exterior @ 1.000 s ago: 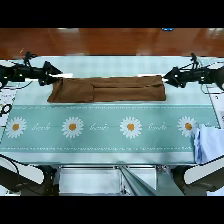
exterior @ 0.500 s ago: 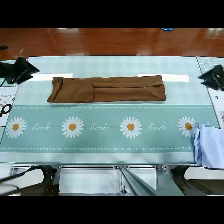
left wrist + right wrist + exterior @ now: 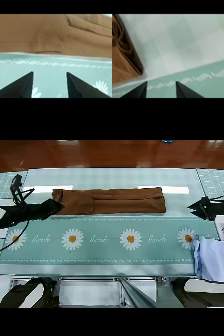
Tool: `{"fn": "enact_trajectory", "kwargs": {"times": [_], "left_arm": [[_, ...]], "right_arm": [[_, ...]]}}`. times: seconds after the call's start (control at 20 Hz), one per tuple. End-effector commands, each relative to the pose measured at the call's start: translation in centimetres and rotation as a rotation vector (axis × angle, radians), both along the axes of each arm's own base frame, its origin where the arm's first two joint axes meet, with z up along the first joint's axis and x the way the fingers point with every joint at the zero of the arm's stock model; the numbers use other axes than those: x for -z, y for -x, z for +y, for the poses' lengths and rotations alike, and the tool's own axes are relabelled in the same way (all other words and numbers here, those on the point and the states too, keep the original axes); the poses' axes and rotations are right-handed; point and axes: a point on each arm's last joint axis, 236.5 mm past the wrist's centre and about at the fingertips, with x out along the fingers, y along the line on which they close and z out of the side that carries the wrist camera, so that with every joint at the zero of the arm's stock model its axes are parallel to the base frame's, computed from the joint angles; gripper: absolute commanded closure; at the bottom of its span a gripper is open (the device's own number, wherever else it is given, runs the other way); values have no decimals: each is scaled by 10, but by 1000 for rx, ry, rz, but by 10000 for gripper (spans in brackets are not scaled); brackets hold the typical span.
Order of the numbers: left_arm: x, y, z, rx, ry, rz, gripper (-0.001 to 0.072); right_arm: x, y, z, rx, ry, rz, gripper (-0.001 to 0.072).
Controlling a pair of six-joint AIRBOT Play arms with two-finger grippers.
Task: Fold the shirts.
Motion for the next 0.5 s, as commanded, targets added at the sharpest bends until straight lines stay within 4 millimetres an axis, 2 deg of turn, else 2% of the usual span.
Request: {"fn": "enact_trajectory", "kwargs": {"times": [0.0,0.2,0.45], "left_arm": [[21,1,-7,-8,10,44,200],[33,2,-9,-4,15,81,201],[31,-1,-8,-5,15,76,201]], "right_arm": [[15,-26,34,-47,-76,-8,292],[29,-58,73,-117,-137,-9,292],[45,-84,115,-189,-197,8,292]]}}
